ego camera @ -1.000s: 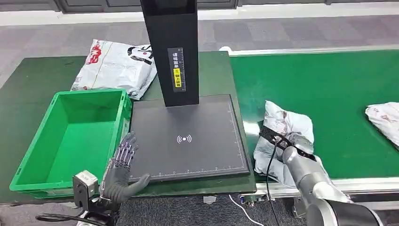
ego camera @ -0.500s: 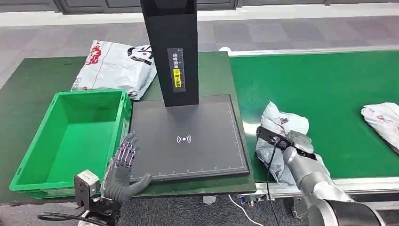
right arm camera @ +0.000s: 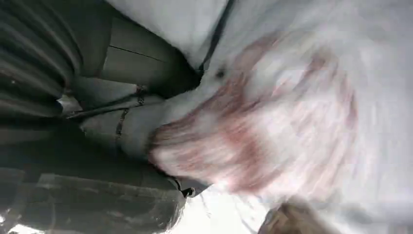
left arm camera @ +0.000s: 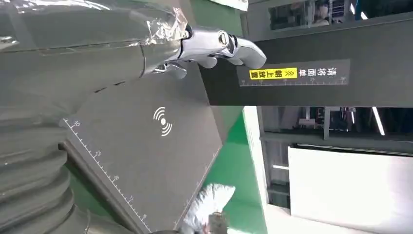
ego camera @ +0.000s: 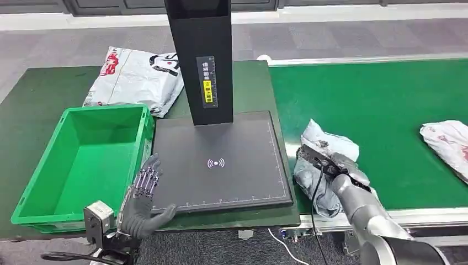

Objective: Moved the parcel from conveyor to table for the left to box.

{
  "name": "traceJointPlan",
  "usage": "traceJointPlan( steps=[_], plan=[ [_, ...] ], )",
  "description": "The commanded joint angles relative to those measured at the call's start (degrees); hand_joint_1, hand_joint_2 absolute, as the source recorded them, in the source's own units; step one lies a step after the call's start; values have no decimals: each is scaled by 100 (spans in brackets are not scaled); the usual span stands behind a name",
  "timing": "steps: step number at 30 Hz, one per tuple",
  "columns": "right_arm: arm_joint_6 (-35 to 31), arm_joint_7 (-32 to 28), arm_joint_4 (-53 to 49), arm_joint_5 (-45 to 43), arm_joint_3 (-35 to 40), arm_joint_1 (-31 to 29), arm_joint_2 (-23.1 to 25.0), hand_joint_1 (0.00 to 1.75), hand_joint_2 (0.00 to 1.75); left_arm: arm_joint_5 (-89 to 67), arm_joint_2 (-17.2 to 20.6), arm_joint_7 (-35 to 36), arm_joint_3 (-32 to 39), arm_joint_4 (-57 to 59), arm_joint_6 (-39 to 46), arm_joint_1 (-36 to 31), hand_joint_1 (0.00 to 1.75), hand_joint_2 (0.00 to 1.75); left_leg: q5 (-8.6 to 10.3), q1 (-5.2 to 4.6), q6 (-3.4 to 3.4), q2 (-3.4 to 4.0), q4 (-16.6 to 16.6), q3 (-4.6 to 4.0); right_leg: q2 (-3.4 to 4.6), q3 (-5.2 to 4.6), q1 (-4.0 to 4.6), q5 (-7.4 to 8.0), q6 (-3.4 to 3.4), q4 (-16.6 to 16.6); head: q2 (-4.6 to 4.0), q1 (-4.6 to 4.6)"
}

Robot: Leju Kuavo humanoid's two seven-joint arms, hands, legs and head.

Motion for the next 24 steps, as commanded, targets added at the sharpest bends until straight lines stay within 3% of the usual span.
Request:
traceJointPlan(
  steps=[1,3,6,8,10,14,20,24],
  plan=[
    [1373,-2102,-2348,-3174,-1623,931,761,175,175,-52,95,-217,277,112,12,102,0,175,1,2,-5,22,-17,7,24,-2,2,7,-7,-13,0,0],
    [1395,-1702,-2883,-3471,-1350,1119,805,175,175,-75,79,-232,272,118,4,112,0,175,1,4,-8,27,-17,-8,28,-16,4,9,-10,-12,0,-2],
    [1297,-1791,-2911,-3547,-1191,1143,758,175,175,-90,66,-236,284,106,19,116,0,175,-1,0,-5,4,-10,-14,5,-20,1,0,-8,-2,0,-2],
    [1119,-1900,-3762,-3733,-783,1402,845,175,175,-141,16,-248,323,75,61,165,0,175,0,0,-6,4,-13,-18,8,-26,3,1,-7,-6,0,-2],
    [1082,-1645,-5022,-3818,-420,1766,1039,175,175,-171,-27,-263,358,56,69,203,0,175,-2,-1,-6,13,-7,-36,15,-49,-1,0,-5,5,0,-2],
    [902,-1366,-6250,-3796,320,2047,1031,175,175,-273,-106,-287,404,52,43,212,0,175,-8,0,-7,21,-6,-39,25,-52,0,-4,-8,9,0,-2],
    [822,-1340,-6257,-3822,383,2093,980,175,175,-284,-120,-287,410,77,30,172,0,175,-1,3,-7,9,-12,-33,13,-44,3,-1,-8,-2,0,-2],
    [782,-1481,-6398,-3655,834,2113,897,175,175,-273,-123,-287,424,142,-19,72,0,175,2,4,-4,7,-14,-32,11,-38,4,1,-3,-8,0,-2]
  ],
)
